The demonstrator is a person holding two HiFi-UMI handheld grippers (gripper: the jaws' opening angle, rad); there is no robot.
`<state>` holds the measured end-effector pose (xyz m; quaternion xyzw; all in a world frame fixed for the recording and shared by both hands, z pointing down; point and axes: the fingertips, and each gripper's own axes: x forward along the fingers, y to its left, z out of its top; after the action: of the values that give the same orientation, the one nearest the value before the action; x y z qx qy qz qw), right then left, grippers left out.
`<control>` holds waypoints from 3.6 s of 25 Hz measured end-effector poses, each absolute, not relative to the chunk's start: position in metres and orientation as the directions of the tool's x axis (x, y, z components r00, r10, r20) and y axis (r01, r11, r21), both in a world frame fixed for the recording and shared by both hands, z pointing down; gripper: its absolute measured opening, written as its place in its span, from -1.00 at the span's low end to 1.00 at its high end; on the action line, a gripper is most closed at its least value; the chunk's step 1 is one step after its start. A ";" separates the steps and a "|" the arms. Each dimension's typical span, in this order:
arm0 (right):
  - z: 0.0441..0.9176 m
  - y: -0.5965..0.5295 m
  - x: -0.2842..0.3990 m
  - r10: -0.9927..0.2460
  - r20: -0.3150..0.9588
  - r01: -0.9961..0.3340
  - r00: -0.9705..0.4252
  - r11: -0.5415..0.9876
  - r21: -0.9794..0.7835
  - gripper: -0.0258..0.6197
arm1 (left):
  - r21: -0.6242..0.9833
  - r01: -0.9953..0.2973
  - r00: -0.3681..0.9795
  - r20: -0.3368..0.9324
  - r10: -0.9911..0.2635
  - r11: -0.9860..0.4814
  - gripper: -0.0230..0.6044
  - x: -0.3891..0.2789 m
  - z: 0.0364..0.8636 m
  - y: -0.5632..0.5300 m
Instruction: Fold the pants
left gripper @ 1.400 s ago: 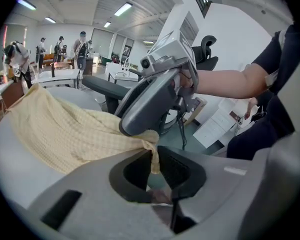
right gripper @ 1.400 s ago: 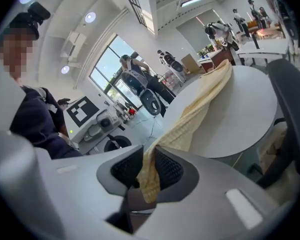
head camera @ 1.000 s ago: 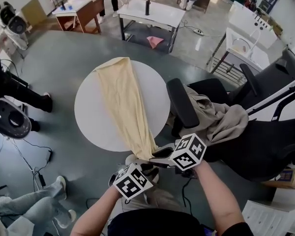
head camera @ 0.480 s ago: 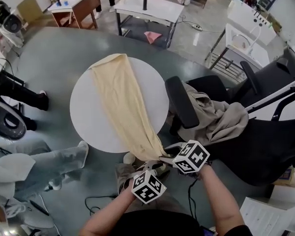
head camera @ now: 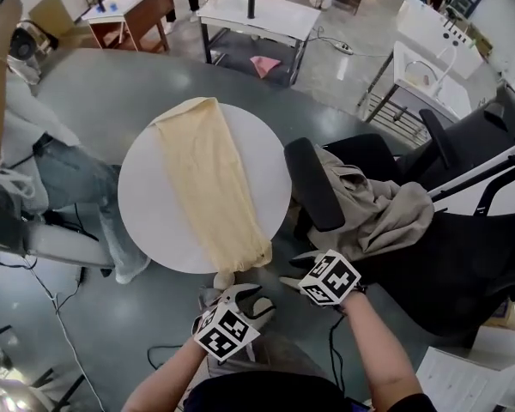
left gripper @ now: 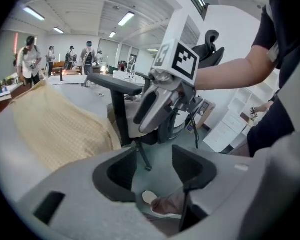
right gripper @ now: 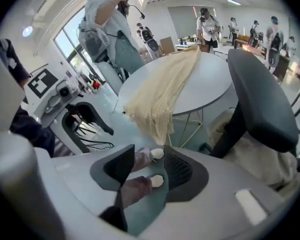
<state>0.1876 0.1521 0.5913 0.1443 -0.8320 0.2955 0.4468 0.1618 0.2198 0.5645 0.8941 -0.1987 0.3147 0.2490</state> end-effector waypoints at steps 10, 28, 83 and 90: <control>0.623 0.138 0.161 0.057 0.779 -0.465 -0.624 0.774 -0.429 -0.20 | 0.298 -0.716 0.595 0.733 -0.328 -0.632 -0.18 0.100 0.623 0.201; 0.659 0.115 0.131 0.121 0.701 -0.294 -0.703 0.848 -0.441 -0.02 | 0.414 -0.748 0.648 0.624 -0.436 -0.519 0.17 0.076 0.682 0.158; 0.373 0.293 0.125 0.415 0.574 0.108 -0.705 0.864 -0.492 -0.85 | 0.638 -0.323 0.931 0.346 -0.114 -0.699 -0.87 0.106 0.358 0.316; 0.367 0.318 0.129 0.502 0.576 0.162 -0.645 0.827 -0.538 -0.85 | 0.659 -0.249 0.942 0.336 -0.019 -0.710 -0.87 0.110 0.351 0.339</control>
<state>0.1291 0.3180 0.3667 -0.1888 -0.8785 0.2255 0.3764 0.1102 0.3392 0.3511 0.9116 -0.0737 0.1541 0.3739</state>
